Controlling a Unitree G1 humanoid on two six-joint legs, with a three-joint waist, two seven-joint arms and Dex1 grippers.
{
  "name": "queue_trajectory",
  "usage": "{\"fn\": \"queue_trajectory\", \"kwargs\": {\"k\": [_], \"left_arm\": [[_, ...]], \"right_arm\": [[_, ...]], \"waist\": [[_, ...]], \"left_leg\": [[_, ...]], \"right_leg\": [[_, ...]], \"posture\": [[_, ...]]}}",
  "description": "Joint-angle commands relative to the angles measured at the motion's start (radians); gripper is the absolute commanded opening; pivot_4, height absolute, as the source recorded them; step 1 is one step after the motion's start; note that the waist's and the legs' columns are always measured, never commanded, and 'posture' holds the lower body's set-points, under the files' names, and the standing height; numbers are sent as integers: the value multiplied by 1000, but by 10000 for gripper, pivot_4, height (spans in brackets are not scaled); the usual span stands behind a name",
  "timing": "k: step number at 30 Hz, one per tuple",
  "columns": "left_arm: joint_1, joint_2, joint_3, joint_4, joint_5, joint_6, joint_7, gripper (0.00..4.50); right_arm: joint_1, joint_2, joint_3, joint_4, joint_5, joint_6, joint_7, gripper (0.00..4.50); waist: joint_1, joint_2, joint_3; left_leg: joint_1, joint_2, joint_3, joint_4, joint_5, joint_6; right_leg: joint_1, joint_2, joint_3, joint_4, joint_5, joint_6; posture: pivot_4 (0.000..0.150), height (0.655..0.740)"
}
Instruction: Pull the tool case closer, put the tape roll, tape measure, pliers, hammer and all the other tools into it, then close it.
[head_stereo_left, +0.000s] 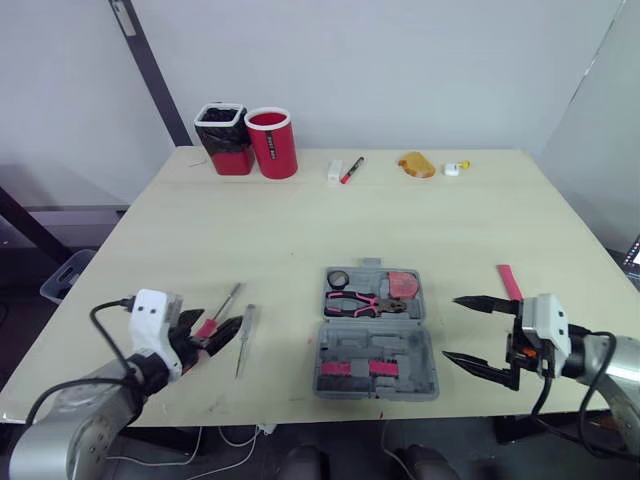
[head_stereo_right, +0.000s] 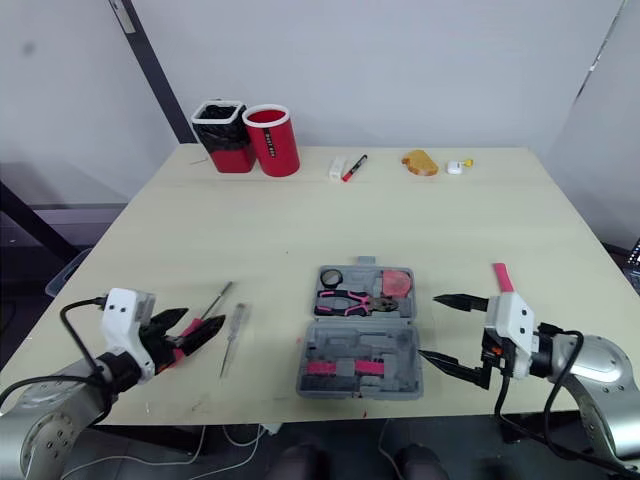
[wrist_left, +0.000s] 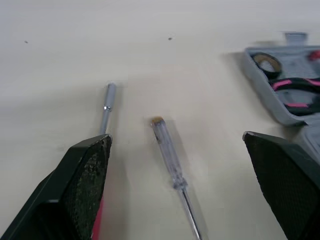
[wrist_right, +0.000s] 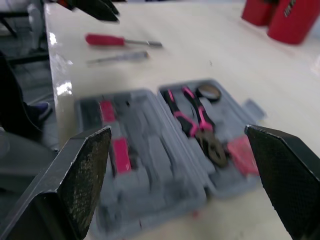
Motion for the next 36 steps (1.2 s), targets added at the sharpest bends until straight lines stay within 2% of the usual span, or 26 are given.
{"fn": "queue_trajectory", "kwargs": {"k": [1,7,20,24,28,31,32,36], "left_arm": [[-71,-29,-38,-52,32,168,170,44784],[-176,-129,-123,-57,90,313,327,44784],[-186,-225,-222,60,216,264,376,44784],[-175,-247,-229,60,230,260,367,35774],[-171,-259,-238,54,237,254,349,18807],[-159,-244,-255,30,233,246,313,3208],[-155,-241,-255,13,227,251,304,285],[-131,-229,-247,-74,210,305,284,5]], "right_arm": [[-52,-7,18,-23,57,23,29,45000],[-106,-21,32,-13,106,103,35,45000],[-129,-41,19,-43,119,149,11,45000],[-132,-47,13,-62,133,167,1,45000],[-128,-55,12,-62,135,166,1,45000],[-127,-57,11,-59,133,163,-1,45000],[-126,-59,10,-58,133,163,0,45000],[-112,-66,4,-56,131,158,4,45000]], "waist": [[1,0,0],[2,-3,1],[3,-3,1],[3,-3,1],[3,-3,1],[3,-3,1],[3,-3,1],[2,-3,1]], "left_leg": [[0,0,0,0,0,0],[0,-3,-1,0,0,0],[0,-4,-1,1,0,0],[0,-5,-1,1,0,0],[0,-5,-1,1,0,0],[0,-5,-1,1,0,0],[0,-5,-1,1,0,0],[0,-5,-1,1,0,0]], "right_leg": [[0,0,0,0,0,0],[2,0,0,2,0,-1],[2,0,0,2,0,-1],[2,-1,0,2,0,-1],[2,-1,0,2,0,-1],[2,-1,0,2,0,-1],[2,-1,0,2,0,-1],[2,-1,0,2,0,-1]], "posture": [[1500,7400],[1500,7400],[1500,7400],[1500,7400],[1500,7400],[1500,7400],[1500,7400],[1500,7400]]}}
